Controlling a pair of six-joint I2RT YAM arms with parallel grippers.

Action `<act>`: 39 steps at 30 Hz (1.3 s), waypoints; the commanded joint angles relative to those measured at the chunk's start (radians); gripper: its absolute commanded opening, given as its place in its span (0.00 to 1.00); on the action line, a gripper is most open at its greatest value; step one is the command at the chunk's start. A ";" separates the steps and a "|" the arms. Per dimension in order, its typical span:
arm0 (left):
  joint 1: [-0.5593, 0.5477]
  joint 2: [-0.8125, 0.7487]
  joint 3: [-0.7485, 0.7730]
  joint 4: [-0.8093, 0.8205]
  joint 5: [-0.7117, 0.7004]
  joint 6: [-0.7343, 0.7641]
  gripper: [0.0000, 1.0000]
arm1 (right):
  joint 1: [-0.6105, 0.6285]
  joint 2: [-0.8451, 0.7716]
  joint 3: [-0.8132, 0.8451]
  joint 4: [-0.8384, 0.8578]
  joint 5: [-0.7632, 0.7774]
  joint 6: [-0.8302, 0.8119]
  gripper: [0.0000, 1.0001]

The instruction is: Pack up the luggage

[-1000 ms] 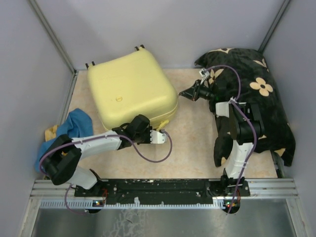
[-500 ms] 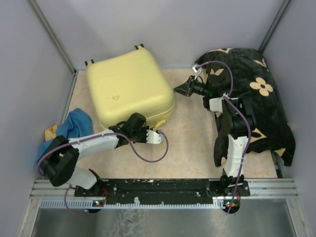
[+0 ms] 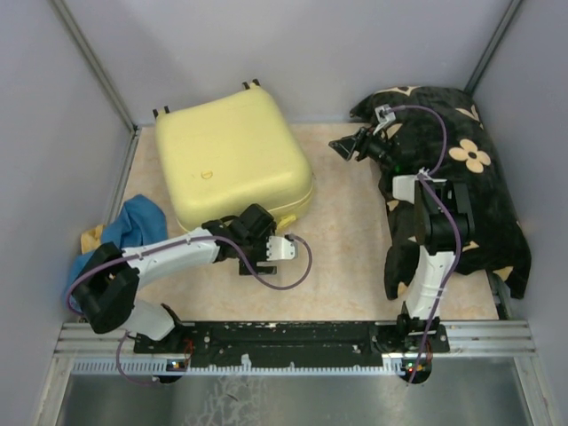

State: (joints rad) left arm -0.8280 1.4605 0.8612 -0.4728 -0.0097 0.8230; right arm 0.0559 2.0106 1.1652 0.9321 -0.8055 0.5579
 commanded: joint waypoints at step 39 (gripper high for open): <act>1.094 0.115 0.617 0.149 0.109 -0.776 0.97 | 0.110 0.180 0.550 -0.651 0.116 -0.442 0.99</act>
State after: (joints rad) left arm 0.1562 1.4948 1.4200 -0.2996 -0.0360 0.1566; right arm 0.1234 2.1578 1.6009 0.3286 -0.7155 0.1684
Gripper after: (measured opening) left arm 0.986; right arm 0.987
